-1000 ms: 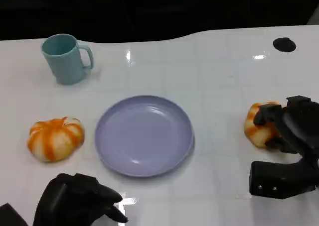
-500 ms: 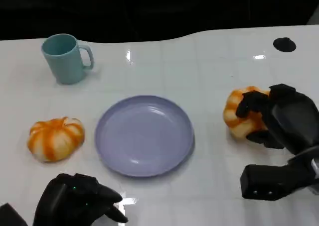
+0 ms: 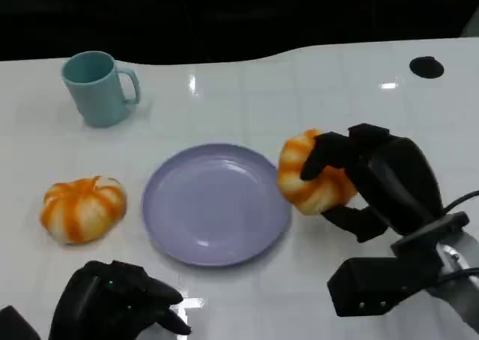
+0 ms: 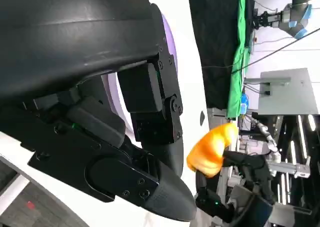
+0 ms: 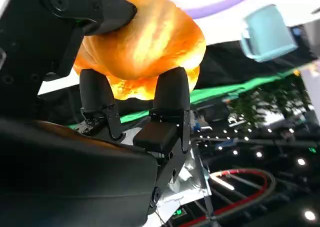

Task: Grasp the bread from the table and place it into the plate.

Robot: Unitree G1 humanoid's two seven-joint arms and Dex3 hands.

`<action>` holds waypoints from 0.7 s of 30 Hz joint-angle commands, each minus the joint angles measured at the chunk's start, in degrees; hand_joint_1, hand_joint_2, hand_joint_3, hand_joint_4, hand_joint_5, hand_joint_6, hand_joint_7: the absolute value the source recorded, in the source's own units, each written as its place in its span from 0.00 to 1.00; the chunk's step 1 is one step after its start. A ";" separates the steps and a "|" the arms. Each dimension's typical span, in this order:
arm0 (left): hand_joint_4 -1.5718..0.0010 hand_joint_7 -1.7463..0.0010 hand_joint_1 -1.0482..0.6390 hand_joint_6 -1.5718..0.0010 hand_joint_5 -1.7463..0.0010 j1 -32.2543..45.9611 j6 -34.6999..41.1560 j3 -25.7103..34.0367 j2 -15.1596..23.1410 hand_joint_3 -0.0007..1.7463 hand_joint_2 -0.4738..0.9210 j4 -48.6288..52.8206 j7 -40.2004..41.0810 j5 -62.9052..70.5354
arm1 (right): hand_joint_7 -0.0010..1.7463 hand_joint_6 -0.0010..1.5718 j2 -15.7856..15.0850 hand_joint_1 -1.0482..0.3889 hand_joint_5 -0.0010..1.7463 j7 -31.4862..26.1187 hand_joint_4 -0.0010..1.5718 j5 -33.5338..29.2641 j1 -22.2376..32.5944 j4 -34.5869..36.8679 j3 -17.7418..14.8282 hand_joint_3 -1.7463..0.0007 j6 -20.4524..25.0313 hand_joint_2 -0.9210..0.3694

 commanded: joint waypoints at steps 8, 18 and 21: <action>0.00 0.95 0.00 0.00 0.80 0.60 0.18 -0.22 0.94 0.00 0.92 -0.61 0.24 0.36 | 0.84 0.58 8.22 0.67 1.00 1.06 0.64 -0.92 -4.81 5.30 2.78 0.16 -1.44 0.58; 0.00 0.95 0.00 0.00 0.81 0.63 -0.06 -0.50 0.76 0.00 0.91 -0.65 0.37 0.23 | 0.74 0.57 12.59 0.66 0.98 -0.27 0.60 -2.20 -9.39 14.31 5.05 0.21 -1.42 0.53; 0.00 0.95 0.00 0.00 0.81 0.64 -0.21 -0.50 0.81 0.00 0.92 -0.60 0.14 0.07 | 0.45 0.61 12.93 0.64 0.83 1.42 0.57 -2.04 -9.73 14.49 5.56 0.39 -0.28 0.45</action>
